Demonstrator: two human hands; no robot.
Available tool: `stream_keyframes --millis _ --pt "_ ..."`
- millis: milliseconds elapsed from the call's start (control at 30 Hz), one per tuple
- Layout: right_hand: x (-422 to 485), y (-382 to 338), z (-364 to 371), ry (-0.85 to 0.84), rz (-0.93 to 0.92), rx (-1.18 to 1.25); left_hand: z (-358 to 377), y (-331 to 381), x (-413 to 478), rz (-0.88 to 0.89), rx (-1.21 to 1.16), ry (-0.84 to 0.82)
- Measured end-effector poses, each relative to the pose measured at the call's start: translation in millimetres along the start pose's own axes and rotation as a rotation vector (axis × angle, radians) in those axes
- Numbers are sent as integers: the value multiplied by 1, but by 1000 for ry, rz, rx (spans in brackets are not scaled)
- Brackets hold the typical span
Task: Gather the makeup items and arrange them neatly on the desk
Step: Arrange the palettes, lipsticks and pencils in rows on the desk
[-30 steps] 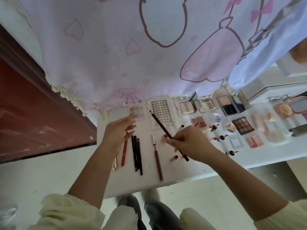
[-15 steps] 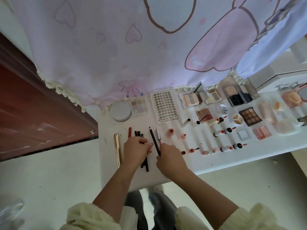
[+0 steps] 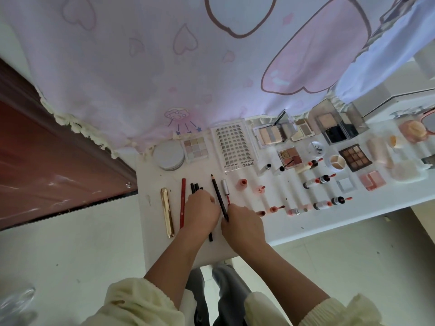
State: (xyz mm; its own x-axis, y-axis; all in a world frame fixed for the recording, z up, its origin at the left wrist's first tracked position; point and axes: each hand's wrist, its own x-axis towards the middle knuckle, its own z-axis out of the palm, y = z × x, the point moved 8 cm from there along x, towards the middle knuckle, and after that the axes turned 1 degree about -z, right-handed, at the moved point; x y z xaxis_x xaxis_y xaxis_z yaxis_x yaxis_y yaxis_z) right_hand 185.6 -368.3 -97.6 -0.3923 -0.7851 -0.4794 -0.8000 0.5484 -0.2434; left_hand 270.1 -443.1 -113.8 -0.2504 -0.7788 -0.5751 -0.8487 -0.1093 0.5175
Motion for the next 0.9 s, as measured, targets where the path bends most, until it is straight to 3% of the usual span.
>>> stream_keyframes --millis 133,600,800,900 --pt "0 0 1 21 -14 35 3 1 0 17 75 -8" --pt "-3 -2 -2 55 -57 117 2 -9 -7 40 -85 26" --pt "-3 -6 -20 100 -81 147 -34 -20 -8 0 -385 120" --pt "-2 -17 -18 39 -93 161 -55 -33 -9 -14 -464 194"
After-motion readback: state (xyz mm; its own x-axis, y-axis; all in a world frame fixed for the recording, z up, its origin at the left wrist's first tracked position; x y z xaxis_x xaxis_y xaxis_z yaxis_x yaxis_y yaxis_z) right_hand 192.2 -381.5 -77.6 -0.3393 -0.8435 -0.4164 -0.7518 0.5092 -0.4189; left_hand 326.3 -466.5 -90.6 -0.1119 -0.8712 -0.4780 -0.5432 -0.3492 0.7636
